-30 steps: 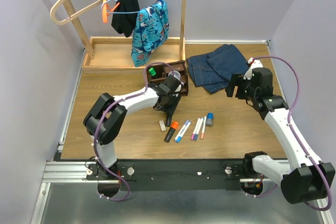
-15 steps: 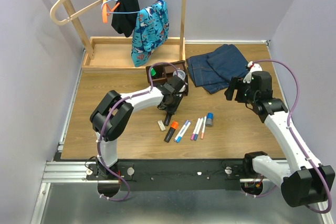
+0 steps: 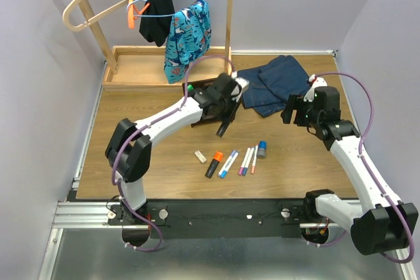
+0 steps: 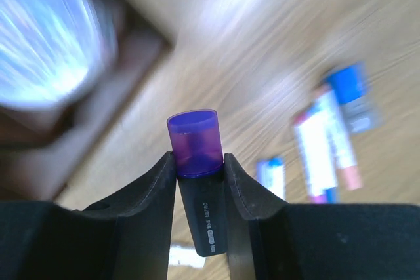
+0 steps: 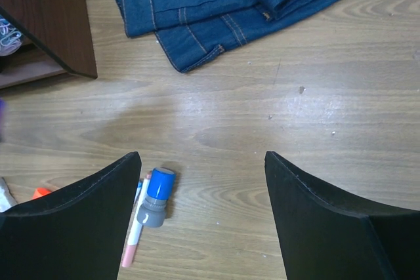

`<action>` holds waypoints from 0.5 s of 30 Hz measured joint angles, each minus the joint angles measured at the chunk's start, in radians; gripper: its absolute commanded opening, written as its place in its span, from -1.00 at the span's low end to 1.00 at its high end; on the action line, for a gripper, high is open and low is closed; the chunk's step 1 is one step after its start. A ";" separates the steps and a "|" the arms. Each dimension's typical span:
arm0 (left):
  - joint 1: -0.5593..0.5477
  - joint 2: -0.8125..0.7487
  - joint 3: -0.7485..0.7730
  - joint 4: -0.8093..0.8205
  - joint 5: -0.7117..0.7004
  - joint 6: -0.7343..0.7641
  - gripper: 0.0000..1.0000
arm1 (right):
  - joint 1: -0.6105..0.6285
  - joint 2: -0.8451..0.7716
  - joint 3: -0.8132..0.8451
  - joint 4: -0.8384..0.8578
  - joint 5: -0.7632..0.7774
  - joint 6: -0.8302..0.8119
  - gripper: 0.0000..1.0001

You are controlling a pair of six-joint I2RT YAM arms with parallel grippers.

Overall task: Sort the stationery into containers
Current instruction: Pick up the pen from the center of the board, then place the pen at the corner of the board.

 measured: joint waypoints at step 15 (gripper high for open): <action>0.119 -0.350 -0.072 0.280 0.059 0.203 -0.50 | -0.002 0.096 0.103 0.023 0.067 -0.164 0.71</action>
